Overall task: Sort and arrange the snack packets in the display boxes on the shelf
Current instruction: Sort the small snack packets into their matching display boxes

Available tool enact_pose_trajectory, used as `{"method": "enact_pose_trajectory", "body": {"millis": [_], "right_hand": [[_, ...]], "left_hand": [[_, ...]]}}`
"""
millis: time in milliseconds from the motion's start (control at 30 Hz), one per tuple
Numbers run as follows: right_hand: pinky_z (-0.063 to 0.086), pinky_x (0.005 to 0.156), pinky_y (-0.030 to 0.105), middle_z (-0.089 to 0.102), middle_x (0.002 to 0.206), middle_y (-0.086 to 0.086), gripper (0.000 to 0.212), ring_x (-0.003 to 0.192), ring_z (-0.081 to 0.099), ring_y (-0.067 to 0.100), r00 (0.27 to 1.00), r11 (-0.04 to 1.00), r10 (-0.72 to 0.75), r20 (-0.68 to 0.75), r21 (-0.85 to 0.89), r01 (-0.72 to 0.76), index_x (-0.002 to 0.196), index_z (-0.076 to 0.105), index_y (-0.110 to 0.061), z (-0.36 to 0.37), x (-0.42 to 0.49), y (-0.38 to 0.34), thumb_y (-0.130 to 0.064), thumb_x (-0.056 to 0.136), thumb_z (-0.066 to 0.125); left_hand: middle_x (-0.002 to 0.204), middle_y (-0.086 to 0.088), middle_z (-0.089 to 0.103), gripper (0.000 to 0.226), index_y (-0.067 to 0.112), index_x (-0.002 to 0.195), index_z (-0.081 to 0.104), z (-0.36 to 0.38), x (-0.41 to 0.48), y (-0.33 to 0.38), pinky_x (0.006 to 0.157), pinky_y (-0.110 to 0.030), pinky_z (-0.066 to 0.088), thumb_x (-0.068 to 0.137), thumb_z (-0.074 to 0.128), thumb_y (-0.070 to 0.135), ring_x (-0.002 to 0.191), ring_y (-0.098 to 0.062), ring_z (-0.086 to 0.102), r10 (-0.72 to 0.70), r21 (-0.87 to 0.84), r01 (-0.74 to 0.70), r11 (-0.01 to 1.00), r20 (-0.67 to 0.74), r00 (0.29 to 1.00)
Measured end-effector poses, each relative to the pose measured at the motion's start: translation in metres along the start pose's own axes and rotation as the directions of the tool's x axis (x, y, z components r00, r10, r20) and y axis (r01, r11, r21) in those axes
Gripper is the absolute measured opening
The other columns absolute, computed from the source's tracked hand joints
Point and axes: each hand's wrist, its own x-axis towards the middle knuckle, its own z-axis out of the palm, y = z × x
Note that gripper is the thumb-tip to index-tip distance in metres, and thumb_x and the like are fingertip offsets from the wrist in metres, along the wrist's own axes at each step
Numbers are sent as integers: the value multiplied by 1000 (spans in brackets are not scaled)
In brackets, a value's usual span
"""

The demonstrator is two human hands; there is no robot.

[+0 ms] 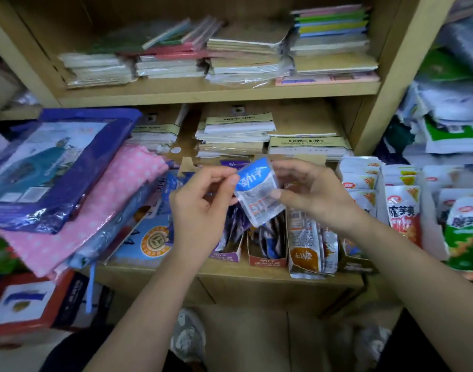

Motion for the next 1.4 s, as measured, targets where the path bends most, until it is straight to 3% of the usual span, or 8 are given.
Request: {"method": "enact_pose_trajectory", "body": {"millis": [200, 467, 600, 733, 867, 1067, 1233, 1400], "right_hand": [[56, 79, 49, 76, 98, 1, 23, 87, 69, 30, 999, 989, -33, -26, -144, 29, 110, 72, -9, -8, -5, 3, -11, 87, 76], [61, 82, 41, 77, 99, -4, 19, 91, 74, 11, 961, 989, 111, -254, -69, -133, 108, 69, -14, -15, -6, 6, -12, 89, 74], [59, 79, 53, 76, 96, -1, 12, 92, 73, 21, 914, 984, 95, -393, -101, -146, 100, 67, -25, -14, -3, 8, -18, 91, 73], [61, 81, 43, 75, 102, -5, 19, 93, 72, 7, 906, 976, 104, -411, -135, -173, 110, 67, -14, -13, -4, 9, -18, 92, 72], [61, 81, 42, 75, 101, -7, 17, 93, 71, 7, 911, 960, 124, -393, -185, -210, 109, 65, -19, -16, -7, 11, -20, 93, 71], [58, 81, 52, 76, 97, -2, 18, 93, 71, 27, 960, 973, 149, -239, -138, -185, 117, 66, -19, -15, -12, 7, -17, 101, 58], [60, 77, 27, 75, 102, -2, 29, 94, 72, 14, 995, 994, 101, 14, -38, -100, 119, 67, -14, 1, -20, -2, -21, 91, 67], [62, 76, 39, 76, 98, -1, 24, 86, 73, 11, 990, 981, 66, -121, -173, -87, 110, 72, -7, 0, -23, 6, -9, 86, 76]], "left_hand": [[105, 7, 73, 35, 20, 124, 67, 11, -3, -6, 77, -27, 61, 90, 74, 19, 94, -7, 71, -88, 157, 52, 986, 236, 968], [147, 12, 31, 103, 38, 151, 38, -11, -25, -30, 99, -36, 39, 62, 70, 79, 136, -18, 32, -200, 650, -50, 758, 305, 931], [145, 1, 37, 89, 29, 143, 51, 6, -32, -35, 99, -41, 45, 68, 69, 73, 128, -25, 42, -93, 694, -134, 708, 280, 955], [139, -4, 50, 47, 28, 126, 67, 13, -26, -45, 91, -50, 52, 81, 80, 32, 120, -29, 47, 33, 694, -284, 662, 351, 936], [122, 5, 65, 13, 29, 98, 78, 13, -17, -48, 85, -48, 48, 85, 76, 31, 115, -26, 52, 161, 664, -407, 628, 400, 902], [103, 8, 70, 10, 15, 98, 76, 16, -2, -27, 90, -41, 49, 89, 75, 18, 103, -16, 61, 210, 346, -257, 902, 170, 963], [90, 12, 67, 9, 14, 94, 76, 32, 5, -18, 69, -25, 54, 86, 77, 11, 84, -9, 64, 70, 236, -89, 968, 88, 994], [96, 3, 68, 24, 13, 104, 73, 38, 2, -12, 64, -15, 53, 82, 81, 11, 83, -8, 64, 77, 215, -90, 973, 67, 995]]}}
